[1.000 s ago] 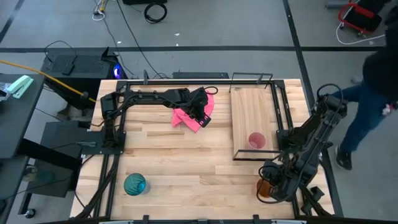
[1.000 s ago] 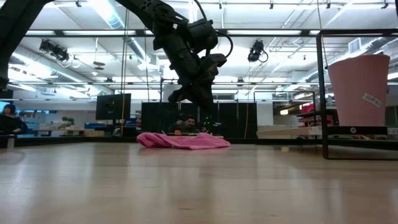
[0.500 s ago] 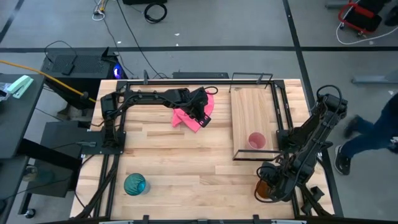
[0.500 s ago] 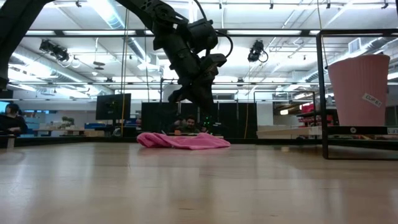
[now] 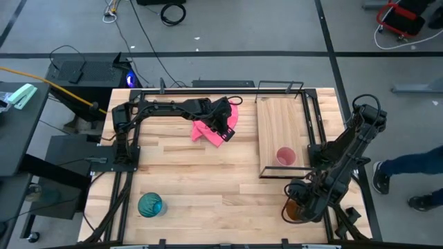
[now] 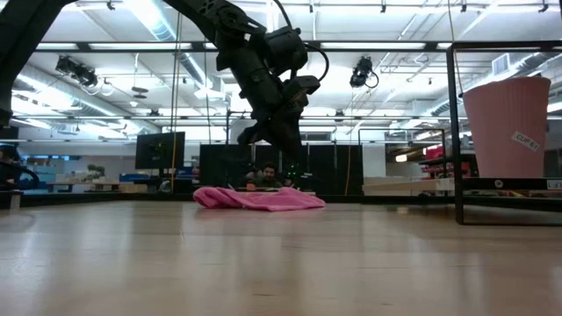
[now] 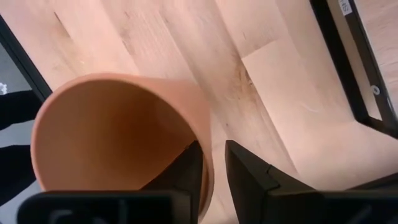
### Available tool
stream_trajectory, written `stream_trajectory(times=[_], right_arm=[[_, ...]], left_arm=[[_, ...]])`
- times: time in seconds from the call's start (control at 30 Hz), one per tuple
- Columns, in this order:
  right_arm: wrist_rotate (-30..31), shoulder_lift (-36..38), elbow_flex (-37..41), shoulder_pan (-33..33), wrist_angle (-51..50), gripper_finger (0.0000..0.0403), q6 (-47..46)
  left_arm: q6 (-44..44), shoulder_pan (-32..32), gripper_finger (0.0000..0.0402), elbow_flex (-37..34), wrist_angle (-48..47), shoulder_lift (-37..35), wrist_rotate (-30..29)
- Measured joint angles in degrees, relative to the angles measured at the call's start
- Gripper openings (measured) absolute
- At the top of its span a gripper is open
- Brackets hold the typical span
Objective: Stack small to large cups/mugs on shelf
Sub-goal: Put the orange cup on the shelf
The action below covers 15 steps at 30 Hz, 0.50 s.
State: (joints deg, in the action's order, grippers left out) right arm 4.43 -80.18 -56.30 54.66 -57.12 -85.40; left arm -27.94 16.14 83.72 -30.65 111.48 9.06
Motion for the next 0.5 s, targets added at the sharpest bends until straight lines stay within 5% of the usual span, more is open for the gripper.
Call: stream_trajectory(times=[0.5], right_arm=[[0.00, 0.00, -0.04, -0.66, 0.06, 0.0047, 1.53]], left_arm=[[-0.33, 0.00, 0.0052, 0.00, 0.01, 0.00, -0.89]])
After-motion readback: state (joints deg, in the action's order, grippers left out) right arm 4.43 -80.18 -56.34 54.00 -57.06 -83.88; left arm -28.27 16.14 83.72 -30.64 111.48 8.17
